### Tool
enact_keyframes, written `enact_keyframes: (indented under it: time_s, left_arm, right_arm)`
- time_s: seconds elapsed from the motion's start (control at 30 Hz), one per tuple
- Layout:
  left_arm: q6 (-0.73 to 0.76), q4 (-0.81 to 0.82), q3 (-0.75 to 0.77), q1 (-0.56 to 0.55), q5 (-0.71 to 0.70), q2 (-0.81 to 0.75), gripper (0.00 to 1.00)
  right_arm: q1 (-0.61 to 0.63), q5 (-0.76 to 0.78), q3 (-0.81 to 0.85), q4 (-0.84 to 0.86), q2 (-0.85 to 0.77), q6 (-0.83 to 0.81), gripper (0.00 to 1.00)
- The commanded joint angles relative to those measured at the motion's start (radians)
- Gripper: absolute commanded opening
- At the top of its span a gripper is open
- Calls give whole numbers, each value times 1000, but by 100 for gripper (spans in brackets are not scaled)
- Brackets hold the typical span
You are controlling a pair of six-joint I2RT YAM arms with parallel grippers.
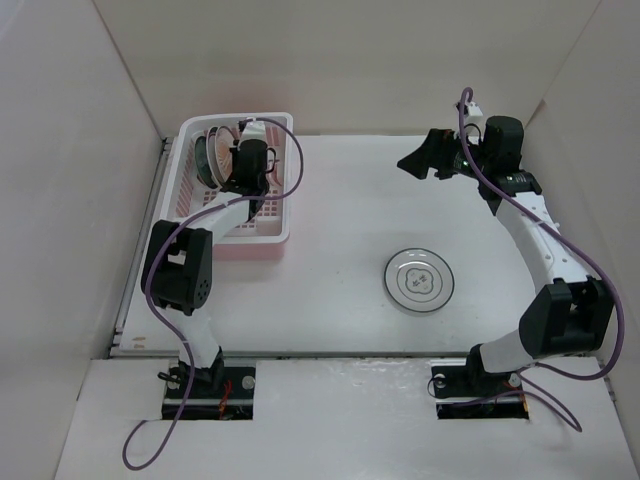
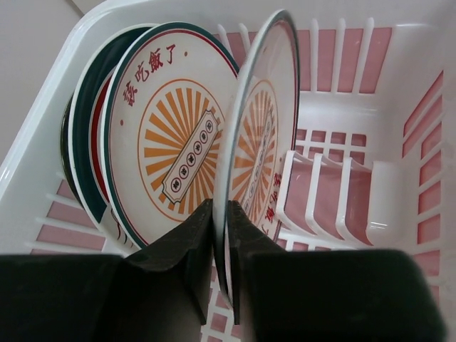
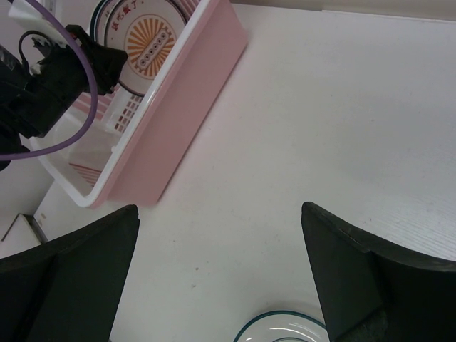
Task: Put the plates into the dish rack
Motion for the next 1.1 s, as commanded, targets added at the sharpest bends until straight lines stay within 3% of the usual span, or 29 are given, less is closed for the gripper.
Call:
enact_keyframes:
  time_s: [0.0, 0.1, 0.2, 0.33, 0.6, 0.7, 0.87, 1.07]
  left_arm:
    - [-20, 21, 26, 6, -11, -28, 12]
    - [-34, 12, 26, 6, -11, -28, 16]
    - [-34, 11, 26, 6, -11, -28, 26]
    - [-34, 11, 26, 6, 3, -37, 30]
    - [-34, -38, 62, 6, 23, -88, 54]
    - [-34, -47, 75, 6, 32, -98, 68]
    - [-34, -87, 114, -5, 32, -147, 75]
    - [4, -122, 173, -84, 0, -265, 100]
  right_arm:
    - [8, -19, 1, 28, -14, -11, 100]
    - [8, -28, 1, 28, -14, -11, 100]
    - [8, -28, 1, 28, -14, -11, 100]
    - [8, -37, 1, 28, -14, -11, 100]
    - [8, -37, 1, 28, 6, -11, 100]
    - [8, -37, 1, 28, 16, -11, 100]
    - [8, -37, 1, 28, 25, -11, 100]
    - [8, -14, 10, 10, 36, -11, 100]
